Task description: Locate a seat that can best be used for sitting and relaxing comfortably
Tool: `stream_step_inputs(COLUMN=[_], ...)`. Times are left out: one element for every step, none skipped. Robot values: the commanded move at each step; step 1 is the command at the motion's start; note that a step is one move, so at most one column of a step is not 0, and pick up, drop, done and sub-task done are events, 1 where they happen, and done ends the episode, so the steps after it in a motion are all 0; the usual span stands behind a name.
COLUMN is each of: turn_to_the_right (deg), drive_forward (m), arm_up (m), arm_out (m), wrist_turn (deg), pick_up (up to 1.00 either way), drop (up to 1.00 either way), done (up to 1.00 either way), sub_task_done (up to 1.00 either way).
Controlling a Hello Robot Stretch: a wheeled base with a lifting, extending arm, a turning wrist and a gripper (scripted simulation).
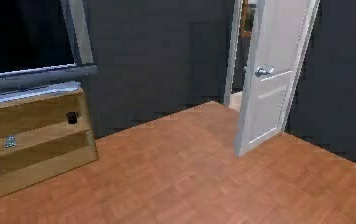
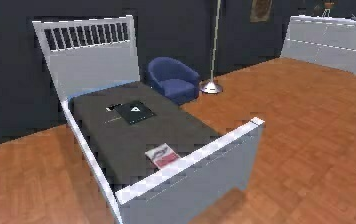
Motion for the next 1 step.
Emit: stream_step_inputs(turn_to_the_right=[0.0], drive_forward=[1.00], arm_up=[0.00], arm_out=[0.00], wrist_turn=[0.0], pick_up=[0.00], drop=[0.00], done=[0.00], sub_task_done=[0.00])
